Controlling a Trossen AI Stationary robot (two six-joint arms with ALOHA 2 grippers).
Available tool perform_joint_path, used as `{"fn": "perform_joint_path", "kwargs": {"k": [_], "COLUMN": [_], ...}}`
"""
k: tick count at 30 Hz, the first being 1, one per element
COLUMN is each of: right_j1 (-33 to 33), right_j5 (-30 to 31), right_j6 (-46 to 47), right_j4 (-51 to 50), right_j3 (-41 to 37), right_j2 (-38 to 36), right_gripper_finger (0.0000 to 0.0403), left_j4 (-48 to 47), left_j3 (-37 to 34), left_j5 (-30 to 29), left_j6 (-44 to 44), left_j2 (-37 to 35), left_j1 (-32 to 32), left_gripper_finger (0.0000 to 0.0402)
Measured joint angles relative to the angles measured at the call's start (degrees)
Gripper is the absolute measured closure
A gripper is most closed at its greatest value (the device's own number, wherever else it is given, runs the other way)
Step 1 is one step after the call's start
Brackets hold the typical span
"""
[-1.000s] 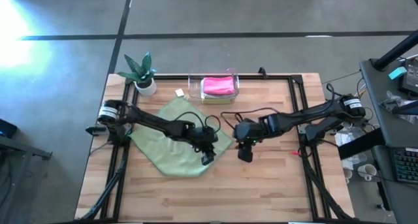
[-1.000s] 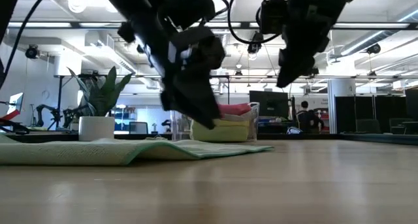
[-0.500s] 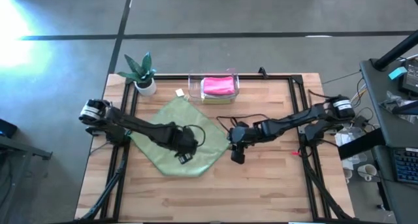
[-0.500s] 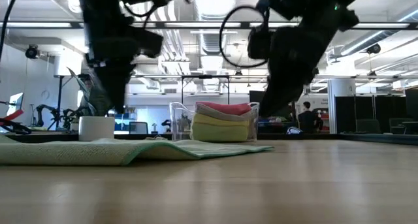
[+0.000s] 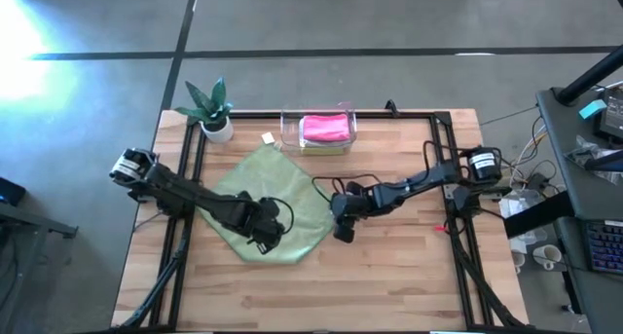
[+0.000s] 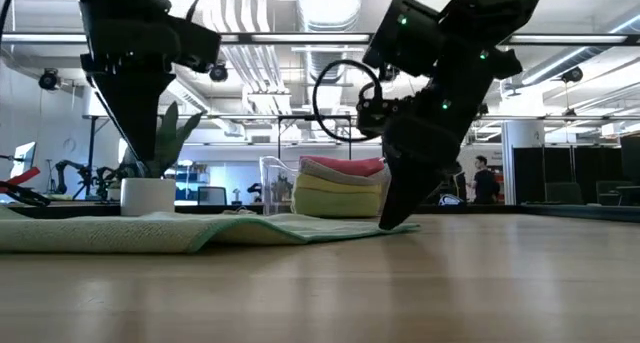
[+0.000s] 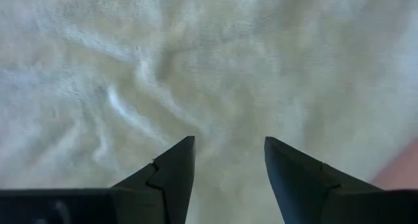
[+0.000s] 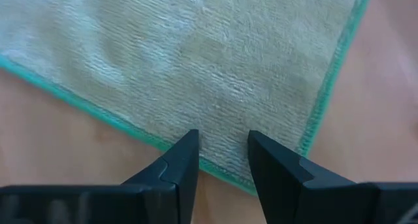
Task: Fold microfiber towels
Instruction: Fold the green microfiber cloth
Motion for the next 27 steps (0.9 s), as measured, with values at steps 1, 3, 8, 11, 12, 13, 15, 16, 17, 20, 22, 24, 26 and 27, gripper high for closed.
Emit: {"fn": "perform_joint_path", "kwargs": {"k": [1,3,8,11,12,13,15,16,17,20,22,24,26,27], "right_j1": [-0.28,-0.76,-0.70,-0.25,0.02,0.23,0.89,1.36,1.94,4.34,6.31,8.34,10.25,11.18], "right_j5": [-0.78,-2.79,-4.86,-7.39,-8.48,-9.84,-13.03,-14.48,-15.96,-19.06,-19.60,-19.59,-19.64,-19.61], "right_j6": [0.84,2.35,6.37,9.69,11.12,12.49,15.34,16.85,18.56,23.22,25.49,27.36,30.83,32.91], "right_j4": [-0.04,-0.32,-0.93,-1.68,-2.24,-2.68,-3.21,-3.23,-3.22,-3.16,-2.90,-2.75,-2.50,-2.18], "right_j3": [0.05,0.04,-0.79,-1.18,-1.20,-1.22,-1.27,-1.28,-1.29,-1.33,-1.36,-1.38,-1.40,-1.39], "right_j2": [0.15,0.32,0.82,0.68,0.62,0.62,0.65,0.67,0.69,0.72,0.73,0.75,0.77,0.78], "right_gripper_finger": [0.0280,0.0280,0.0280,0.0280,0.0280,0.0280,0.0280,0.0280,0.0280,0.0280,0.0280,0.0280,0.0280,0.0280], "left_j4": [0.11,-0.14,-0.10,-0.23,-0.41,-0.89,-2.11,-2.66,-3.25,-4.02,-4.56,-4.30,-4.40,-4.36], "left_j3": [-0.04,-0.11,-0.11,-0.11,-0.09,0.00,0.22,0.26,0.25,0.21,0.21,0.21,0.21,0.21], "left_j5": [0.00,0.13,0.92,1.74,2.23,2.62,3.18,3.44,3.53,3.89,4.00,4.00,4.00,4.03], "left_j6": [-0.49,-0.61,-1.11,-2.55,-2.59,-2.61,-2.86,-3.39,-3.56,-3.56,-3.56,-3.56,-3.56,-3.57], "left_j2": [-0.06,-0.09,-0.14,-0.14,-0.14,-0.14,-0.14,-0.14,-0.14,-0.14,-0.14,-0.14,-0.14,-0.14], "left_j1": [-0.31,-0.77,-1.15,-1.15,-1.21,-1.22,-1.23,-1.37,-1.56,-2.61,-3.43,-4.36,-5.58,-6.43], "left_gripper_finger": [0.0233,0.0233,0.0233,0.0233,0.0233,0.0233,0.0233,0.0233,0.0233,0.0233,0.0233,0.0233,0.0233,0.0233]}}
